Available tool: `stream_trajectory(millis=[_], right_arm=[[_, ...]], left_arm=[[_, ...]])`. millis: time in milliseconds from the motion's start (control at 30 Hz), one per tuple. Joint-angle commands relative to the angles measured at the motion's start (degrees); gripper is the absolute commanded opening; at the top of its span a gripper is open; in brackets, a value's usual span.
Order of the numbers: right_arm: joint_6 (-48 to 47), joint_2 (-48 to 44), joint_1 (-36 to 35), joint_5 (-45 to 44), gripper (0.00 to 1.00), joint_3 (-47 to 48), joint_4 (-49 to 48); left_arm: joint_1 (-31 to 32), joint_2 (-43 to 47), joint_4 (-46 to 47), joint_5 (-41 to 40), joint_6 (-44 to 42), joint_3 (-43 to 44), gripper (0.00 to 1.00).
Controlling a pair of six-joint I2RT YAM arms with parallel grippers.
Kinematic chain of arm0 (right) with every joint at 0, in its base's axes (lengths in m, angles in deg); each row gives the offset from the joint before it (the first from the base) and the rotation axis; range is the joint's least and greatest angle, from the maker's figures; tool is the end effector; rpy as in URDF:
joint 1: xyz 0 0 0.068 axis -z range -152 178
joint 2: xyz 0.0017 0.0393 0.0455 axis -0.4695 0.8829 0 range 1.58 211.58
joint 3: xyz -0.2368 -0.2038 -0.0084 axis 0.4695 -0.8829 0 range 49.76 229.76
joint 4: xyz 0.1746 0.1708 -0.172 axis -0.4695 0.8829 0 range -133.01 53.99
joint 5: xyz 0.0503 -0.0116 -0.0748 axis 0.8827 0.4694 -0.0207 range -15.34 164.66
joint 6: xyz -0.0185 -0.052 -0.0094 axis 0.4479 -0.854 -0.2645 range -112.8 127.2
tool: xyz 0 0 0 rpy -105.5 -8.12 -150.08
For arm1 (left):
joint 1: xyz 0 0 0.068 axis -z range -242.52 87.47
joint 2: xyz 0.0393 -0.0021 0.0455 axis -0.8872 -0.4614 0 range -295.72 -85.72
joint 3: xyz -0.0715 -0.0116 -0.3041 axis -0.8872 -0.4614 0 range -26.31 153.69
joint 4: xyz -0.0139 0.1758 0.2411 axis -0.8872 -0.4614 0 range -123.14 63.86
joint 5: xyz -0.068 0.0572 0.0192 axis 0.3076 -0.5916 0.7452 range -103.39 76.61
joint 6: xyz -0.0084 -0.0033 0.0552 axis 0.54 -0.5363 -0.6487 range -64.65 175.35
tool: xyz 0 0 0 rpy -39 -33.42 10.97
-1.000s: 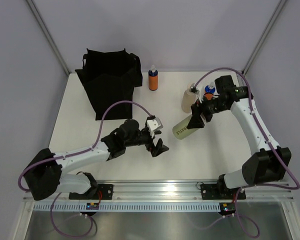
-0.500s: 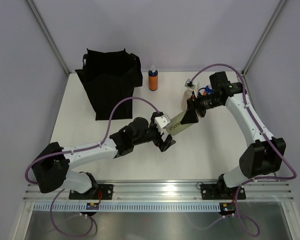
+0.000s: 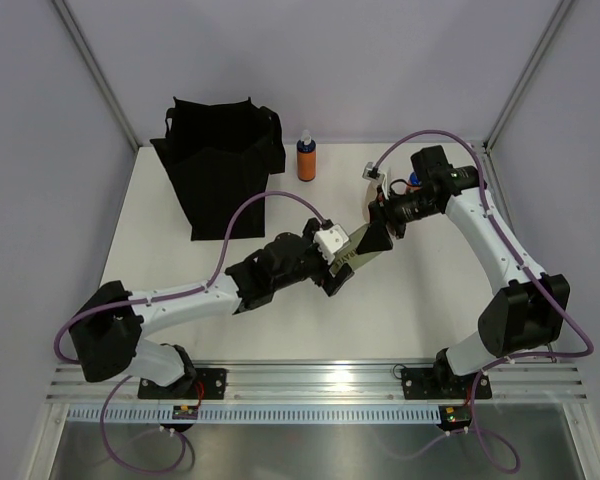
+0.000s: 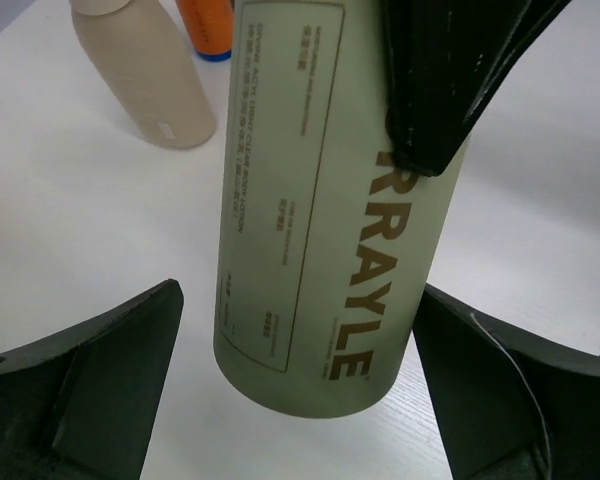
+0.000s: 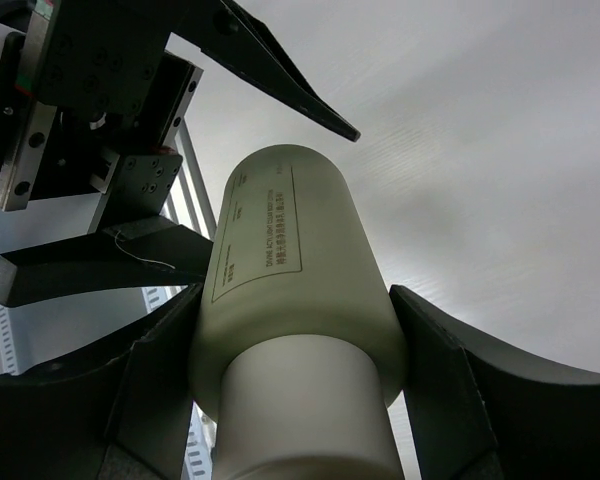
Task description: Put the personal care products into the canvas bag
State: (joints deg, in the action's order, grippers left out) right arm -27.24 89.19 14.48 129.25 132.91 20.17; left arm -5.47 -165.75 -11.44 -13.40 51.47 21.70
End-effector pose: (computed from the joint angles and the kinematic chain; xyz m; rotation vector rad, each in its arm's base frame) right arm 0.3155 0.1084 0.3667 -1.1852 2.0692 1.1188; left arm 0.1890 -0.2917 0.2804 0.9748 1.6575 -0.6330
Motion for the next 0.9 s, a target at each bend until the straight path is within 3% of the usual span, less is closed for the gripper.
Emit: stream_trajectory(millis=[0,67,200,300,400,433,533,567,600,633,667,733,767,800,867], right_arm=[[0.4,-0.7,-1.7,10.4,0.00,1.7,4.4],[0.9,-0.3,-2.8,10.4,0.00,1.5,4.2],[1.8,-0.2,-3.5,8.0,0.00,1.7,3.8],[2.6,-1.1,-3.5,8.6,0.00,0.8,2.7],[4.5,-1.2,-3.5,9.8,0.00,0.3,1.0],[4.8,-1.3,-3.5,9.3,0.00,0.3,0.5],[5.2,-1.3,-3.5,9.2,0.00,-0.1,-0.2],[5.2,-1.2,-3.5,9.4,0.03,-0.1,-0.2],[4.3,-1.0,-3.5,9.6,0.10,0.0,0.6],[3.7,-0.9,-3.5,9.6,0.29,0.3,1.3],[3.2,-0.9,-3.5,9.3,0.41,0.3,1.7],[2.1,-1.6,-3.5,8.0,0.64,0.3,2.1],[2.3,-2.0,-3.5,7.2,0.93,0.1,1.7],[3.4,-3.0,-3.4,6.4,0.99,0.0,0.0],[4.7,-4.0,-3.2,2.7,1.00,0.3,-1.8]], left_arm=[[-0.7,-1.4,6.9,5.4,-4.3,2.4,0.98],[-0.6,-1.8,8.0,5.5,-4.9,2.7,0.98],[-0.6,-2.7,6.8,-4.3,-7.4,4.5,0.99],[-0.7,-2.2,6.6,-2.6,-9.5,3.8,0.98],[-0.7,-2.3,6.1,2.7,-8.6,3.5,0.79],[-0.7,-2.4,6.0,3.4,-8.1,3.4,0.64],[-0.7,-2.4,6.6,4.6,-6.7,2.8,0.33],[-0.7,-2.5,6.6,4.6,-6.7,2.8,0.18],[-0.7,-2.4,6.1,4.8,-6.7,2.8,0.10],[-0.7,-2.2,5.9,4.9,-6.8,2.7,0.05],[-0.7,-1.5,5.9,5.0,-6.8,2.5,0.00],[-0.8,-0.5,5.4,5.7,-7.1,1.7,0.00],[-0.8,1.1,5.1,6.1,-7.2,1.1,0.00],[-1.3,2.1,4.7,7.0,-6.8,0.5,0.00],[-2.6,4.0,2.5,8.5,-5.6,-1.1,0.00]])
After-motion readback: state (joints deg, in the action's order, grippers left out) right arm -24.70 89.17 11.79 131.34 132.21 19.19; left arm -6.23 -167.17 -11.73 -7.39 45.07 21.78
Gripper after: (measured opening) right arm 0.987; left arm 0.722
